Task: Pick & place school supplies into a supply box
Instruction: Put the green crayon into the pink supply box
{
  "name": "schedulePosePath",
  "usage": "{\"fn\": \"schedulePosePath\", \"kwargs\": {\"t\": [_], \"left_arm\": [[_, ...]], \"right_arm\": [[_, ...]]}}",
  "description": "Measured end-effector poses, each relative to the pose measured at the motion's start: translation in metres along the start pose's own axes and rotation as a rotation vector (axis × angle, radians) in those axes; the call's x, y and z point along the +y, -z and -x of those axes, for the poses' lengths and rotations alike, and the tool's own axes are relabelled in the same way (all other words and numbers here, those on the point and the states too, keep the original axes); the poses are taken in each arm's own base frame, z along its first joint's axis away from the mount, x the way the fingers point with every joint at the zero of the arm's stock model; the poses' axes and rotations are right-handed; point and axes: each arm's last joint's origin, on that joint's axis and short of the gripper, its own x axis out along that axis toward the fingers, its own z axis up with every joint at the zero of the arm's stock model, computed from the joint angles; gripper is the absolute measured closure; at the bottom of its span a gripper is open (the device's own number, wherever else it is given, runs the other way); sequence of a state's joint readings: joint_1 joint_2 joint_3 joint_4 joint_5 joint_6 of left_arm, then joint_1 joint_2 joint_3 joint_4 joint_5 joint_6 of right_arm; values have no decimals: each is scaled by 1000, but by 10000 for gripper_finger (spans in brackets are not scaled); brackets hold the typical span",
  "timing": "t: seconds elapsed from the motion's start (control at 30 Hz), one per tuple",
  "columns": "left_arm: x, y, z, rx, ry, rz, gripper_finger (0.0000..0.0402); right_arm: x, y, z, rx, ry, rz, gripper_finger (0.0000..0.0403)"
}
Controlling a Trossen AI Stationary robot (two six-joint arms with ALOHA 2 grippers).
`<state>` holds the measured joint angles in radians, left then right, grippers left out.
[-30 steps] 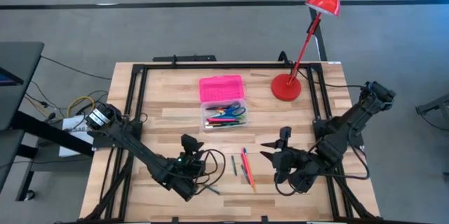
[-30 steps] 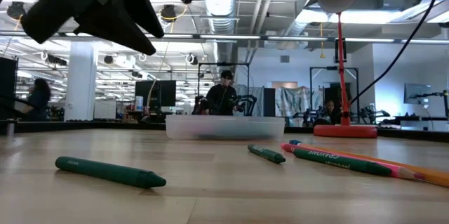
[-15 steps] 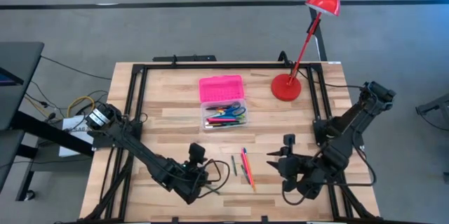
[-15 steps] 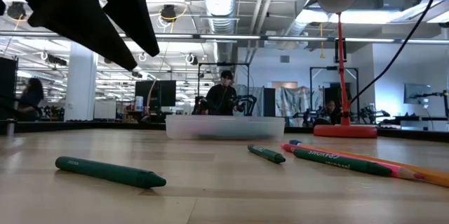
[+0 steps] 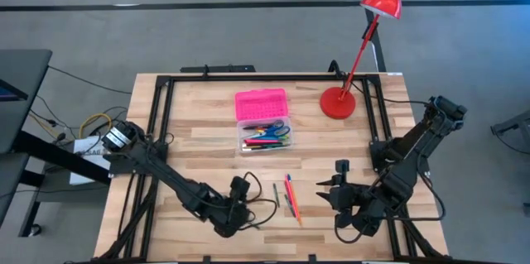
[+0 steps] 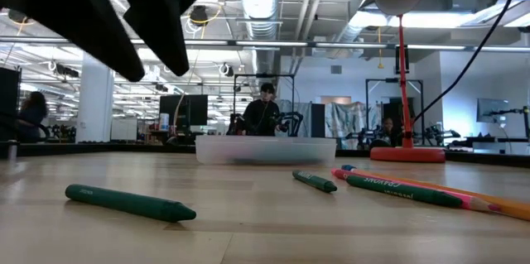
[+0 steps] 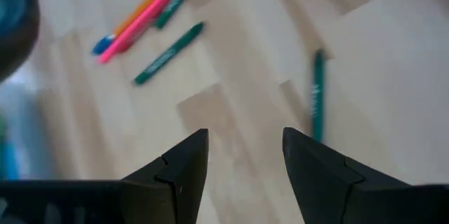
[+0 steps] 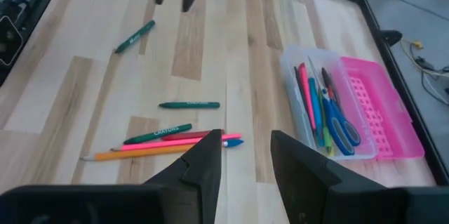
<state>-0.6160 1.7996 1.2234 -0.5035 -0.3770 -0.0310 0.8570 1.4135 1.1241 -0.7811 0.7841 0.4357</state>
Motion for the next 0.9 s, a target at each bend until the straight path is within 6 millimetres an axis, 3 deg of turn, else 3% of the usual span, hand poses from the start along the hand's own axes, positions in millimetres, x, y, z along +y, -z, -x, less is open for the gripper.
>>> {"fn": "schedulePosePath", "kwargs": {"t": [0.2, 0.47, 0.9], "left_arm": [[-2, 9, -17, -91, 125, 30, 223], [-6, 24, -29, -133, 140, 71, 223], [-7, 25, -30, -143, 158, 101, 223]], "right_arm": [[0, 0, 0, 1, -3, -10, 285], [0, 0, 0, 1, -3, -10, 285], [-3, -1, -3, 9, 4, -47, 285]]}}
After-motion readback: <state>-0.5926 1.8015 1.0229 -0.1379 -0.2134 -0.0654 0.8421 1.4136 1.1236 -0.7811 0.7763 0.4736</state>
